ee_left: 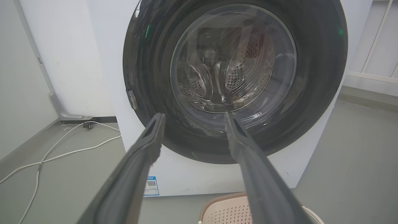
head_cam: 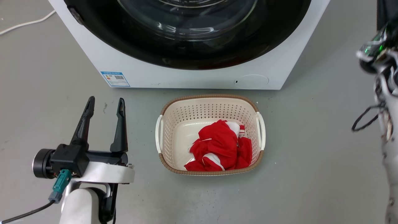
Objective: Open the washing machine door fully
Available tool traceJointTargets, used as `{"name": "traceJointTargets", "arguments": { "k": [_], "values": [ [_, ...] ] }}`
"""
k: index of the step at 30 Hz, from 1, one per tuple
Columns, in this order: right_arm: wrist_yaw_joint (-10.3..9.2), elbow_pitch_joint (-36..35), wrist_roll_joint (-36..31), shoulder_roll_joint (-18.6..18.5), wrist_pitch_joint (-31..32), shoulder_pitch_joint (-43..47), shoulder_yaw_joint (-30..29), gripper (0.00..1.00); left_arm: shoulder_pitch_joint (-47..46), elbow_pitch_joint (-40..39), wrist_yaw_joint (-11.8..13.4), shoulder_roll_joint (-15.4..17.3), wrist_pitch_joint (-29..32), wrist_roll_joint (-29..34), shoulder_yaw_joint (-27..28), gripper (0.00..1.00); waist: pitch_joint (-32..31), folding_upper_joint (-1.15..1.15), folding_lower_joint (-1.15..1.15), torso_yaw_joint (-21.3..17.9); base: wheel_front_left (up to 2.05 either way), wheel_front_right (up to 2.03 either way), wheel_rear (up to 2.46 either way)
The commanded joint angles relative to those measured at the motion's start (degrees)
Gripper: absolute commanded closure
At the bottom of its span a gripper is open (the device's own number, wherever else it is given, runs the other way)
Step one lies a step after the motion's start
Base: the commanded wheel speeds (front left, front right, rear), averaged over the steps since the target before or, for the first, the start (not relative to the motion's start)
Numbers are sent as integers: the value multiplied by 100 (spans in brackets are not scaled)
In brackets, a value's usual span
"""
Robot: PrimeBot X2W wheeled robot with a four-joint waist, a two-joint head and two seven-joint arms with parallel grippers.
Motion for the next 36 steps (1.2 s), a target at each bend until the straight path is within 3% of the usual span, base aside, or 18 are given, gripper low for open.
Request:
{"name": "traceJointTargets", "arguments": {
  "k": [1, 8, 16, 28, 36],
  "values": [
    [0, 198, -106, -98, 122, -320, 75, 100, -95, -21, -9, 31, -13, -22, -10, 0, 96, 0, -1, 21, 0, 0, 0],
    [0, 1691, -604, -350, 938, -2008, 516, 100, -337, -120, -24, 38, -13, -61, -64, 0, 411, 0, -1, 92, 0, 0, 0],
    [0, 3036, -1295, -254, 1745, -3425, 1003, 100, -525, -251, -33, 47, -13, -83, -95, 0, 747, 0, -1, 189, 0, 0, 0],
    [0, 3943, -1837, 39, 2257, -4180, 1257, 100, -640, -334, -35, 68, -13, -145, -143, 0, 1005, 0, -1, 218, 0, 0, 0],
    [7, 3976, -1728, 381, 3025, -4069, 1252, 100, -628, -300, -36, 39, -13, -142, -173, 0, 964, 0, -1, 220, 0, 0, 0]
  ]
}}
